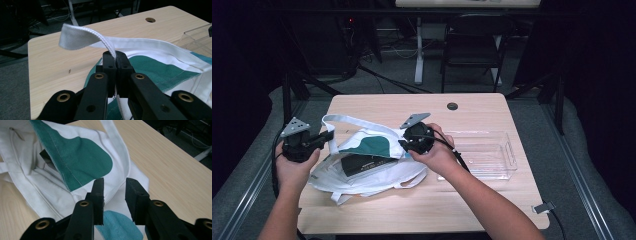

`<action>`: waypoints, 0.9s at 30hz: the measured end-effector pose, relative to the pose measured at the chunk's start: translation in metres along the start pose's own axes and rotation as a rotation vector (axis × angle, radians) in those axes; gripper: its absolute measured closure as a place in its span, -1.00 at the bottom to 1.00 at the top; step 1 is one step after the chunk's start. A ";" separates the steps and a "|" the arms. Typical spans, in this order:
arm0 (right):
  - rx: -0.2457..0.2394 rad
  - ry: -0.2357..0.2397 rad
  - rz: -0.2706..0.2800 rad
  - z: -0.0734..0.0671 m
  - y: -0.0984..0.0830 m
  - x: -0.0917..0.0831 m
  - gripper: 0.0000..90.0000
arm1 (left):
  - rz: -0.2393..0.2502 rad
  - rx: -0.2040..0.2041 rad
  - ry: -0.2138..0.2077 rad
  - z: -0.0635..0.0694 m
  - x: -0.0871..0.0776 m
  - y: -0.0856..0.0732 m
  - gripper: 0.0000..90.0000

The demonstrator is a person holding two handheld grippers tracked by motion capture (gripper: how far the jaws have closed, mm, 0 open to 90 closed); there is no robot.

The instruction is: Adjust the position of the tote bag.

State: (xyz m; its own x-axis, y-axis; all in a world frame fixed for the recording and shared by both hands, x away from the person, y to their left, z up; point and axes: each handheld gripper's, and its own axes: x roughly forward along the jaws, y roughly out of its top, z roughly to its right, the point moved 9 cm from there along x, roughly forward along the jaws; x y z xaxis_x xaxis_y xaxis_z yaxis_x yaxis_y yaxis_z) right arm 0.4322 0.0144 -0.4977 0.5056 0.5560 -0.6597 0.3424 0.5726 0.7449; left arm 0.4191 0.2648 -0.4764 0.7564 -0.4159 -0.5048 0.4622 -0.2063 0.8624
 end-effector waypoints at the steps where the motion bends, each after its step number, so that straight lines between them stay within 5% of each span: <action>1: -0.030 0.002 -0.007 -0.003 -0.001 0.001 0.47 | -0.001 0.000 0.001 -0.001 0.001 0.000 0.95; 17: -0.122 0.052 -0.027 -0.032 -0.012 0.020 0.34 | -0.017 -0.026 0.003 -0.008 0.008 0.001 0.95; 27: -0.256 -0.018 -0.048 -0.039 -0.022 0.033 0.25 | -0.027 -0.023 0.004 -0.010 0.011 0.000 0.95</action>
State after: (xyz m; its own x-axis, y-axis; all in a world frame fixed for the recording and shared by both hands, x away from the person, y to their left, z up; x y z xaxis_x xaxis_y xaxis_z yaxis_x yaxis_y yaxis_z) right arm 0.4105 0.0433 -0.5394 0.5082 0.5150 -0.6903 0.1562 0.7331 0.6619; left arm 0.4322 0.2695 -0.4821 0.7456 -0.4070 -0.5277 0.4925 -0.1970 0.8477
